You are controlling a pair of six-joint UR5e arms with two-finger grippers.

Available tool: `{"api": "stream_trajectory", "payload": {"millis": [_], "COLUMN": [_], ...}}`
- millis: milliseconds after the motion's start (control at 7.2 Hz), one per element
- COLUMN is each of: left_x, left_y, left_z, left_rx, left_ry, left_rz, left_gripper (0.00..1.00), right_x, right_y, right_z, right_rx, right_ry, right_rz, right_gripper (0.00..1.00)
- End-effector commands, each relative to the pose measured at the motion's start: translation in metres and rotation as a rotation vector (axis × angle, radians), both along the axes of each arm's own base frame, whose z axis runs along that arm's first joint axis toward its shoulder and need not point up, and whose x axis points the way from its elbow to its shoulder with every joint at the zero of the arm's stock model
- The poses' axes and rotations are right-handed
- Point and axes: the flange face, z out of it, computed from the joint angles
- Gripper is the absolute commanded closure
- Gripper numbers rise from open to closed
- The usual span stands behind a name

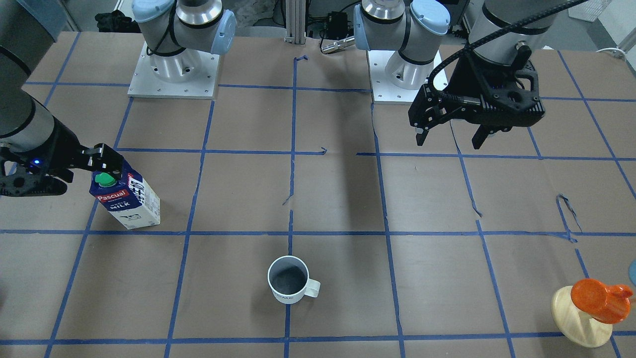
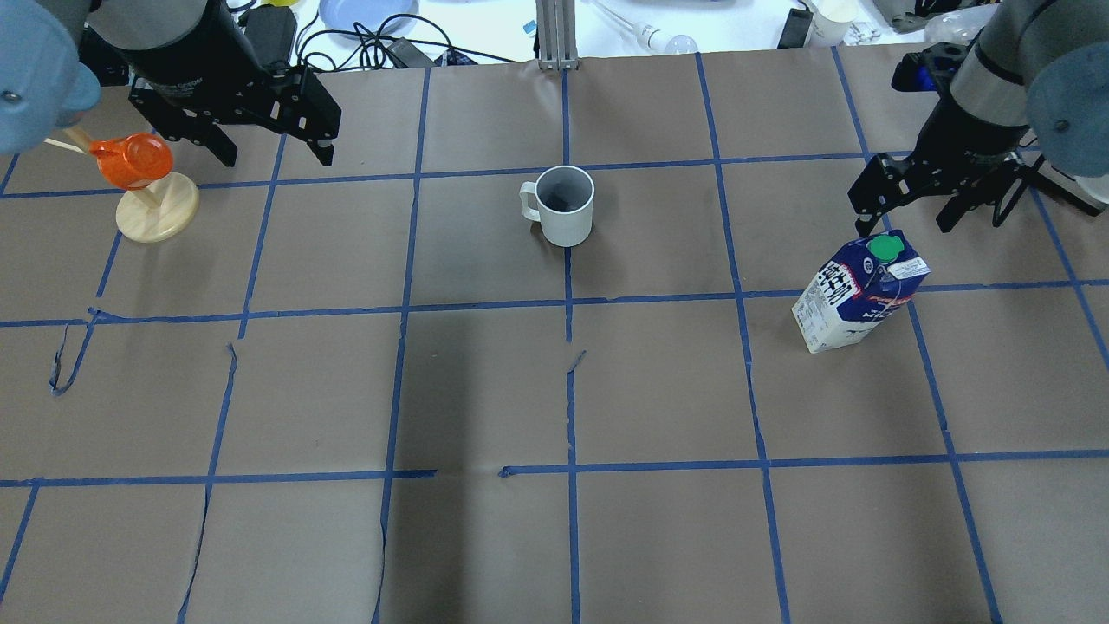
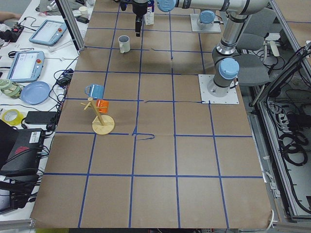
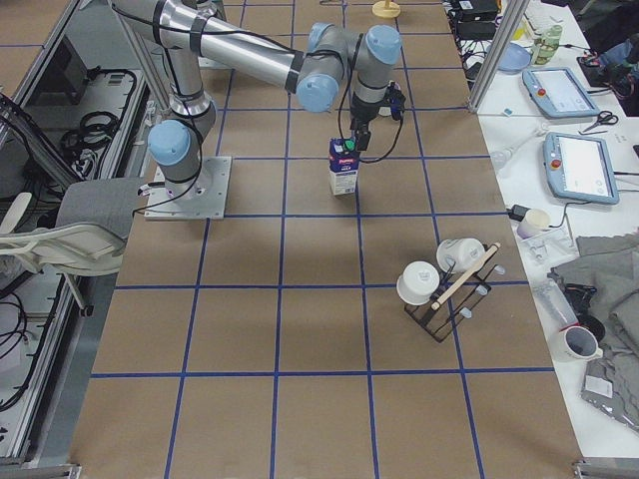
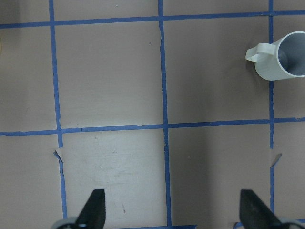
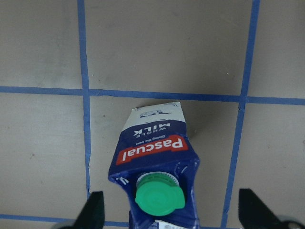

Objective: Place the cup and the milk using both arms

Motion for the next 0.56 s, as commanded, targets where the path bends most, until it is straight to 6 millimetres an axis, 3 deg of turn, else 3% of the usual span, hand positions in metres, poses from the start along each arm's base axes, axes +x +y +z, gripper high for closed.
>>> {"api": "stream_trajectory", "payload": {"millis": [0, 278, 417], "left_x": [0.000, 0.001, 0.000], "left_y": [0.003, 0.003, 0.003], "left_z": [0.000, 0.002, 0.002], "left_rx": [-0.008, -0.012, -0.012], "left_ry": [0.001, -0.001, 0.001], "left_rz": [0.003, 0.001, 0.004], "left_gripper": [0.00, 0.00, 0.00], "right_x": [0.011, 0.012, 0.011], "right_y": [0.008, 0.013, 0.014], "right_z": [-0.021, -0.034, -0.036], "right_rx": [0.035, 0.057, 0.064], "right_ry": [-0.011, -0.013, -0.011], "right_rz": [0.071, 0.106, 0.110], "right_gripper": [0.02, 0.08, 0.22]}}
